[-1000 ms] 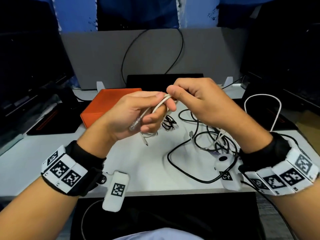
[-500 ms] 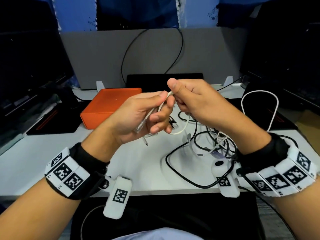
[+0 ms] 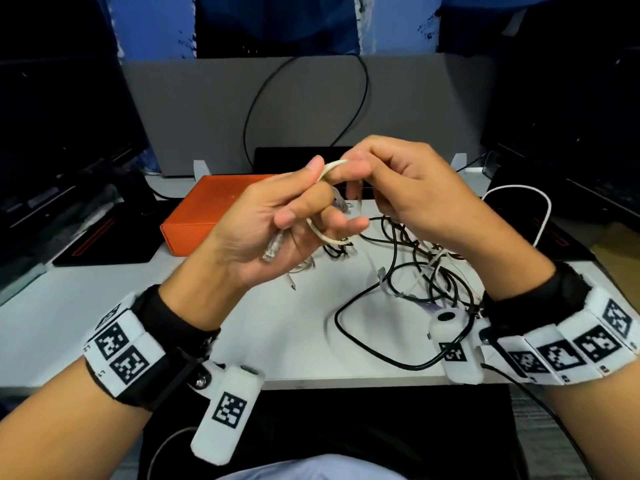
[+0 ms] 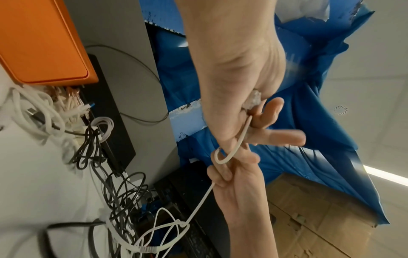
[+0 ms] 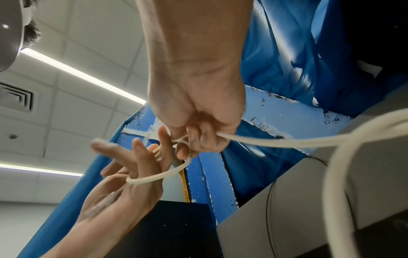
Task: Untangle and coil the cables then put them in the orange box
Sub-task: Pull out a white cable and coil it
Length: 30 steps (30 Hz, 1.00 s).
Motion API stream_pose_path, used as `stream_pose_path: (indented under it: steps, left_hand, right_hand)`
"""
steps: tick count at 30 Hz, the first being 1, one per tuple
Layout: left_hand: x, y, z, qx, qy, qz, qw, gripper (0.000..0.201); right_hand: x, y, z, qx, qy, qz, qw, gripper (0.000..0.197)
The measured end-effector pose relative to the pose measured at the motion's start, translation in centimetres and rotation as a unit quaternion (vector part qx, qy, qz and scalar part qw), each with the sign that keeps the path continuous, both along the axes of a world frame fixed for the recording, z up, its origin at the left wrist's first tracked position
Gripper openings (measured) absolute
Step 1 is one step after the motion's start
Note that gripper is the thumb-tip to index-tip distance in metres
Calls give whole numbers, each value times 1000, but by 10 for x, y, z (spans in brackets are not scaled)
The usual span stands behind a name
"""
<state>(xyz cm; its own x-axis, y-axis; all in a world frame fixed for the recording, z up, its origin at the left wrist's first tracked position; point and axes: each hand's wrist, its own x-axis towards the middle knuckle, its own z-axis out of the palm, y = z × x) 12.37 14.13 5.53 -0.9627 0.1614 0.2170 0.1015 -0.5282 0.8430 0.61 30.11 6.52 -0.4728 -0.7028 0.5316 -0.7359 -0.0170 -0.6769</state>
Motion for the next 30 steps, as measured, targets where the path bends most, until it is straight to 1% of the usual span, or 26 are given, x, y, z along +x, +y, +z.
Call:
stream_pose_path:
  steps: [2, 3, 4, 6, 8, 9, 10, 11, 12, 13, 14, 15, 16, 17, 18, 19, 20, 22, 23, 25, 27, 29, 30]
  left_hand:
    - [1, -6, 6, 21, 24, 4, 999, 43]
    - [1, -10, 10, 37, 40, 24, 998, 44]
    - [2, -14, 13, 57, 57, 51, 995, 44]
    - [1, -22, 18, 101, 84, 119, 984, 41]
    - [-1, -26, 19, 124, 101, 182, 970, 38]
    - [-3, -27, 17, 112, 109, 208, 965, 38]
    - [-5, -25, 16, 80, 118, 235, 962, 37]
    - [-7, -23, 13, 26, 128, 266, 955, 36]
    - [-8, -20, 10, -52, 139, 304, 941, 37]
    - [-9, -18, 6, -153, 154, 342, 914, 40]
    - [-9, -16, 1, -271, 172, 369, 872, 42]
    - [-10, -16, -3, -388, 190, 377, 819, 44]
    - [-10, -17, -7, -488, 198, 370, 765, 44]
    - [-10, -19, -8, -566, 194, 349, 721, 42]
    - [-9, -22, -8, -618, 175, 316, 699, 38]
    - [-7, -25, -7, -641, 142, 266, 706, 32]
    - [-5, -26, -5, -635, 105, 204, 737, 28]
    - [0, -27, -1, -566, 48, 103, 816, 29]
    - [1, -28, 0, -520, 32, 75, 850, 29]
    - [3, -33, 1, -434, 23, 42, 900, 32]
    - [3, -37, 2, -359, 33, 5, 933, 40]
    - [3, -37, 2, -312, 42, -18, 949, 44]
    - [4, -35, 2, -302, 44, -23, 952, 42]
  right_hand:
    - [-7, -1, -4, 16, 70, -64, 995, 25]
    - [-11, -2, -8, 33, 96, -99, 990, 24]
    - [-13, -2, -11, 61, 99, -119, 986, 26]
    - [-11, -4, -17, 154, 86, -112, 978, 28]
    - [-5, -8, -22, 256, 106, -73, 958, 27]
    - [0, -9, -24, 291, 129, -47, 947, 28]
    - [6, -11, -25, 317, 153, -19, 936, 28]
    - [12, -12, -26, 332, 172, 11, 928, 27]
    - [17, -13, -26, 339, 180, 34, 923, 22]
    - [21, -13, -25, 343, 186, 52, 919, 16]
    - [26, -12, -22, 343, 195, 58, 917, 19]
    - [26, -12, -20, 338, 204, 53, 917, 24]
    - [25, -10, -18, 329, 204, 41, 921, 25]
    - [23, -7, -15, 314, 201, 30, 927, 22]
    - [20, -4, -12, 295, 196, 20, 935, 21]
    - [17, -1, -8, 273, 187, 11, 944, 21]
    - [14, 2, -6, 253, 175, 1, 952, 21]
    - [11, 6, -1, 219, 159, -28, 962, 24]
    - [8, 7, 0, 205, 157, -50, 965, 26]
    - [2, 9, 2, 174, 159, -88, 968, 28]
    - [-2, 11, 4, 152, 159, -104, 970, 28]
    - [-5, 12, 4, 158, 166, -106, 968, 32]
    - [-5, 12, 4, 164, 169, -106, 966, 34]
